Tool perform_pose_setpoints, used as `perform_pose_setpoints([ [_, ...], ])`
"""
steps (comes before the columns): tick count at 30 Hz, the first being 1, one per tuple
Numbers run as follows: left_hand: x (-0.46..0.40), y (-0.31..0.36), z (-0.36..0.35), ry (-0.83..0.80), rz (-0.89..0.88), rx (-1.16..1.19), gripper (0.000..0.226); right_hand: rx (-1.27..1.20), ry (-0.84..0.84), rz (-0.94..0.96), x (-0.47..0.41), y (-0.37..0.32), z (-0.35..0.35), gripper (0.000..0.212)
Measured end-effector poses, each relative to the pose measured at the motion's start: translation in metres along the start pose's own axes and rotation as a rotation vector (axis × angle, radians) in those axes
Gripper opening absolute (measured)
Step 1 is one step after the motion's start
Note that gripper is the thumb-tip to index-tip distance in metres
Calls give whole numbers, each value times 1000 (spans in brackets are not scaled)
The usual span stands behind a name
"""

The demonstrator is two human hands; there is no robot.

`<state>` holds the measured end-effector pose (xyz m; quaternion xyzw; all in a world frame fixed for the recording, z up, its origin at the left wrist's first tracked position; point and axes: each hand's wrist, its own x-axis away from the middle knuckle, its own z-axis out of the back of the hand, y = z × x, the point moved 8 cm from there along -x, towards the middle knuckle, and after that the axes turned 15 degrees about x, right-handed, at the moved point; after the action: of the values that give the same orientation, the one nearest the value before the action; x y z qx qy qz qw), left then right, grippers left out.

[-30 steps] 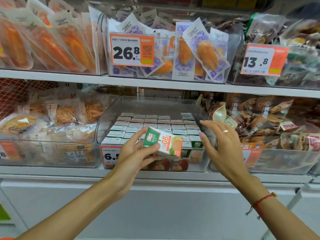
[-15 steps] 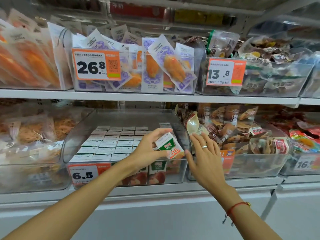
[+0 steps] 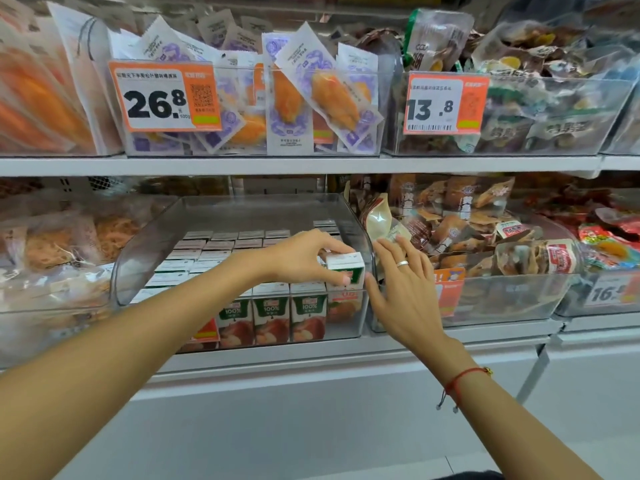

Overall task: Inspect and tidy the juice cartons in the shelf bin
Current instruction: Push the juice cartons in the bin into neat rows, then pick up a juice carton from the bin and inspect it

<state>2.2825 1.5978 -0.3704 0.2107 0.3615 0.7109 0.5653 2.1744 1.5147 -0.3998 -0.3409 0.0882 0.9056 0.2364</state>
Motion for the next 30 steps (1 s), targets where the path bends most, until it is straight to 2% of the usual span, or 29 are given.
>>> perform_pose_setpoints([
  [3,-8,-10,-14,-112,56,-115,35,-1,-7,2,0,1,0,47],
  [7,-8,-19,-6,-39,35,-176,27,-11,-9,1,0,1,0,47],
  [11,-3,-22,-11,-88,-6,-367,31,-20,-15,7,-1,1,0,48],
  [14,0,-25,-8,-119,11,-318,31,-28,-33,16,-2,3,-1,49],
  [18,-5,-31,14,-2,43,-218,31,-43,-46,22,-4,5,-1,51],
  [23,-24,-49,15,-43,123,-196,37,-51,-19,29,-4,7,-3,50],
  [26,-32,-50,16,-7,111,-291,37,-88,15,36,-1,10,-1,47],
  [30,-40,-39,12,-21,74,-582,43,-83,22,55,-1,10,-1,46],
])
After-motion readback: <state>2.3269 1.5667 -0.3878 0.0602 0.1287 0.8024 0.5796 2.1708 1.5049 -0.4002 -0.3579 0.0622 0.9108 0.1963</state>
